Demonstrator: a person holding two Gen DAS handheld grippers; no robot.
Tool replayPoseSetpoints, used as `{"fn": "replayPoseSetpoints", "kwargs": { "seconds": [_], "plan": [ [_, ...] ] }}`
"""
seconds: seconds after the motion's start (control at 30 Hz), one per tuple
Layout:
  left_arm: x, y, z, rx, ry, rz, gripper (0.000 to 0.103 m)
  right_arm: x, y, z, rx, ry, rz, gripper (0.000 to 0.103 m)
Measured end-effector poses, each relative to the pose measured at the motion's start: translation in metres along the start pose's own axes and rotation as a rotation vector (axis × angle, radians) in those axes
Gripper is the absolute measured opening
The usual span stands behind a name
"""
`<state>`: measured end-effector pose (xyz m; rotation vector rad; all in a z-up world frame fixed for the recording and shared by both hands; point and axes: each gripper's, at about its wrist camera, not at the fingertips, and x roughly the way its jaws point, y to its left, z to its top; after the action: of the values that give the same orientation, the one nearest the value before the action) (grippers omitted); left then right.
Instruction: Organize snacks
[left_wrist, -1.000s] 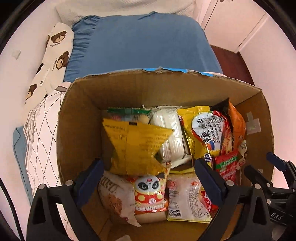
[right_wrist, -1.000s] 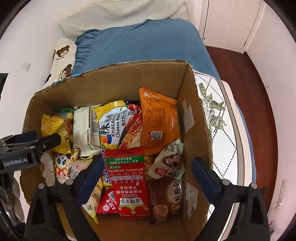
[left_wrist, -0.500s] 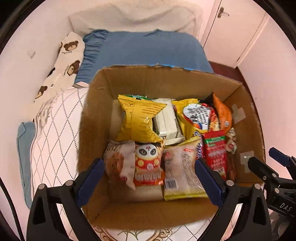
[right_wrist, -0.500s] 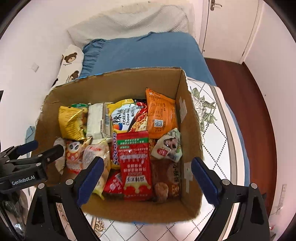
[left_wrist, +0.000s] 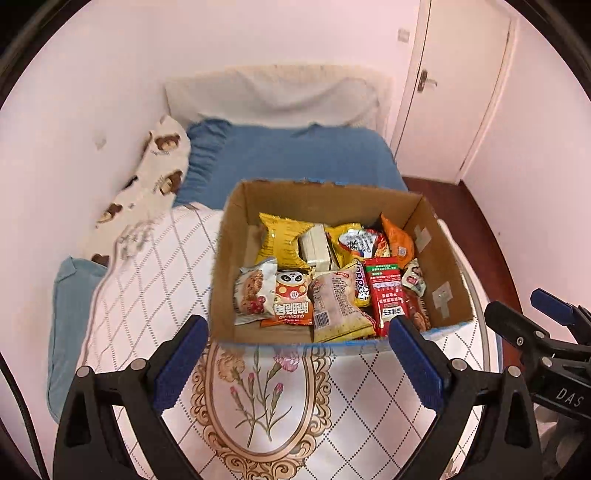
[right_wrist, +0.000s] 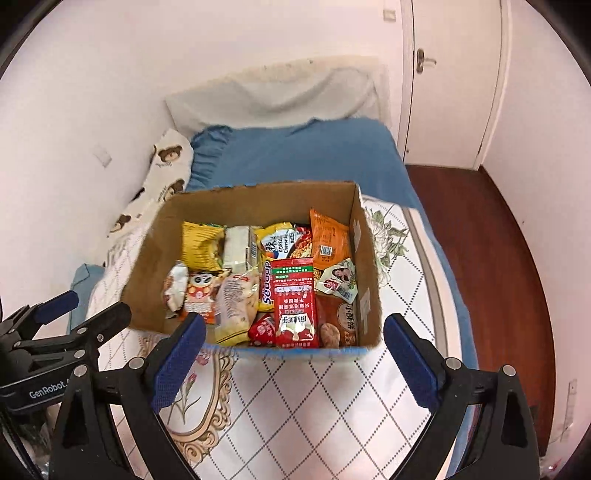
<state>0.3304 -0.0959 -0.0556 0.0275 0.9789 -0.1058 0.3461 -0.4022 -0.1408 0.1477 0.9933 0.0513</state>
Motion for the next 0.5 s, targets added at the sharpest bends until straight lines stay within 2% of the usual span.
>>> {"fn": "replayPoseSetpoints", "kwargs": {
  "seconds": [0.2,0.5],
  "plan": [
    [-0.051,0.000,-0.027,0.007,-0.076,0.005,0.100,-0.054,0.010,-0.029,-0.027,-0.085,-0.014,0.101],
    [-0.108,0.005,-0.055,-0.005,-0.159,0.010,0.100,-0.131,0.022,-0.066,-0.051,-0.204,-0.017,0.102]
  ]
}}
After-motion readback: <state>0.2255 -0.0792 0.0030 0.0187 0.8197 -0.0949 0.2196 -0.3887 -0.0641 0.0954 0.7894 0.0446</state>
